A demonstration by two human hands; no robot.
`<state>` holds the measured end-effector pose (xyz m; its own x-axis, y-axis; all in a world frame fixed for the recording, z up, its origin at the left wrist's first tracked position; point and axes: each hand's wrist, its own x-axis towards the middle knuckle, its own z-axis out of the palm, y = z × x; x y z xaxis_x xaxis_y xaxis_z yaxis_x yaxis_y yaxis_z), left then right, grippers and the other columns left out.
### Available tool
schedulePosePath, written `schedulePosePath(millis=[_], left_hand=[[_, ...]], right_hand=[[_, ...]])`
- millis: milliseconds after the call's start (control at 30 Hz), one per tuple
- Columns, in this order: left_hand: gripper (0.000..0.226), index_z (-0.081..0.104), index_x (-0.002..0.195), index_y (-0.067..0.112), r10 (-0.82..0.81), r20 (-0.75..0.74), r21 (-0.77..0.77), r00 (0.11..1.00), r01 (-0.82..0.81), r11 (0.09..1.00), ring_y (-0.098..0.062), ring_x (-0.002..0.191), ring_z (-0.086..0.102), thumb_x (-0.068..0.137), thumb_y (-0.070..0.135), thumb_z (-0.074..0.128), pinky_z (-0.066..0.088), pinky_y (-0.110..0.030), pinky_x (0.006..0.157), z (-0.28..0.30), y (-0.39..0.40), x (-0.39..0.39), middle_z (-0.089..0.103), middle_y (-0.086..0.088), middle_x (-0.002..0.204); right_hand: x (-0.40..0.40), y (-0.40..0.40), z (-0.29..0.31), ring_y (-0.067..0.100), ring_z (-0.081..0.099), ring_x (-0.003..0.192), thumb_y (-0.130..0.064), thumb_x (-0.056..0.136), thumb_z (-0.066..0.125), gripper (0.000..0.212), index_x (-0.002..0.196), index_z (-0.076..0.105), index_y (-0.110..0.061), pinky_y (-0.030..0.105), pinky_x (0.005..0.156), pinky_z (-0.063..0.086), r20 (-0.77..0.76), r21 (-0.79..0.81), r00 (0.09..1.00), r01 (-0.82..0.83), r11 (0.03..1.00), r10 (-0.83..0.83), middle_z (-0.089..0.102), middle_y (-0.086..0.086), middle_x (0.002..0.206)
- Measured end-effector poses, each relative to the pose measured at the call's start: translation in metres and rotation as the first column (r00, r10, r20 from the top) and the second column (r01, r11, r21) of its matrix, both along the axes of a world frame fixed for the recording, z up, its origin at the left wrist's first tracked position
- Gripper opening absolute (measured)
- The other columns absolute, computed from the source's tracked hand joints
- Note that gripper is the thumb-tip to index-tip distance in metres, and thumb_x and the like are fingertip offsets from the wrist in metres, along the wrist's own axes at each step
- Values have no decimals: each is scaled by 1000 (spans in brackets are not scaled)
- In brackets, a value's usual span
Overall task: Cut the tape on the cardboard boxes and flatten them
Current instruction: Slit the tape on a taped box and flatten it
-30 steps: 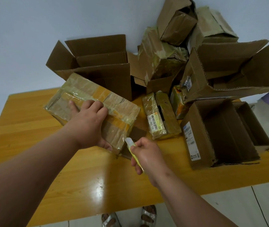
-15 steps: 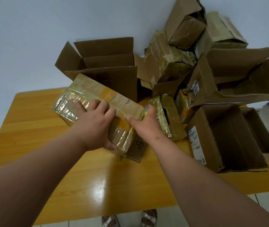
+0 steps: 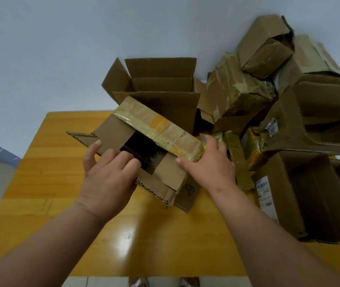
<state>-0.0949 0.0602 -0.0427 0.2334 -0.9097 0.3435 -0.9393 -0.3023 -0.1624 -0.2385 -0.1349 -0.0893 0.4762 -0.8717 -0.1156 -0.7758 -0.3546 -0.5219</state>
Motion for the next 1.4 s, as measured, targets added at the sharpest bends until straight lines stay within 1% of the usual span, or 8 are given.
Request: schedulePosePath(millis=[233, 367, 533, 700, 900, 1133, 1233, 1400], left_hand=[[73, 69, 121, 22, 9, -201, 323, 980, 57, 945, -24, 116, 59, 85, 80, 41, 33, -56, 110, 14, 29, -3, 66, 4, 123], [83, 60, 133, 29, 146, -411, 347, 900, 6, 938, -20, 122, 52, 89, 81, 12, 40, -39, 102, 25, 36, 5, 46, 7, 146], [67, 34, 147, 32, 435, -383, 347, 815, -309, 885, -24, 127, 50, 90, 62, 50, 50, -35, 82, 30, -9, 39, 5, 9, 162], [74, 39, 135, 23, 565, -307, 401, 766, -434, 807, -24, 98, 56, 81, 68, 62, 39, -32, 58, 31, -34, 82, 40, -2, 135], [92, 35, 126, 25, 502, -115, 342, 857, -440, 830, -27, 110, 43, 60, 80, 70, 43, -41, 85, 18, -45, 94, 44, -3, 119], [75, 40, 134, 24, 446, -264, 235, 855, -391, 890, -26, 111, 42, 75, 63, 63, 44, -40, 85, 10, -37, 96, 47, -3, 122], [46, 58, 119, 21, 374, -540, 80, 754, -397, 914, -19, 89, 52, 92, 56, 45, 42, -32, 67, 21, -33, 99, 60, -2, 104], [43, 54, 75, 23, 230, -932, -15, 281, -664, 748, -18, 64, 49, 98, 57, 44, 33, -31, 54, 31, -33, 106, 53, -1, 70]], right_hand=[[17, 5, 8, 30, 58, 107, -61, 69, 76, 93, 137, 20, -33, 45, 86, 49, -66, -148, 986, -160, 976, 152, 38, 4, 131], [14, -6, 13, 25, 59, 108, -58, 73, 72, 84, 140, 30, -28, 35, 71, 44, -3, -155, 986, -162, 974, 164, 51, 0, 130], [9, -14, 27, 12, 58, 71, -56, 80, 66, 45, 113, 46, -32, 32, 55, 47, 241, 58, 970, -1, 998, -13, 59, -8, 88], [9, -22, 37, 14, 53, 57, -65, 78, 67, 46, 99, 54, -26, 31, 56, 48, 470, 402, 835, 84, 912, -285, 58, 1, 84], [16, -9, 30, 12, 52, 57, -68, 75, 68, 56, 106, 58, -23, 32, 60, 50, 422, 661, 652, 254, 706, -630, 64, 1, 95], [24, -10, 22, 13, 54, 58, -67, 76, 69, 78, 133, 51, -15, 29, 59, 50, 353, 756, 502, 345, 557, -790, 63, 2, 92], [29, -10, 23, 12, 58, 57, -58, 80, 71, 67, 128, 48, -17, 24, 50, 50, 412, 681, 448, 427, 595, -793, 61, 1, 91], [36, 10, 23, 31, 53, 118, -46, 72, 84, 96, 145, 25, -25, 34, 78, 46, 464, 327, 643, 515, 792, -609, 40, 10, 142]])
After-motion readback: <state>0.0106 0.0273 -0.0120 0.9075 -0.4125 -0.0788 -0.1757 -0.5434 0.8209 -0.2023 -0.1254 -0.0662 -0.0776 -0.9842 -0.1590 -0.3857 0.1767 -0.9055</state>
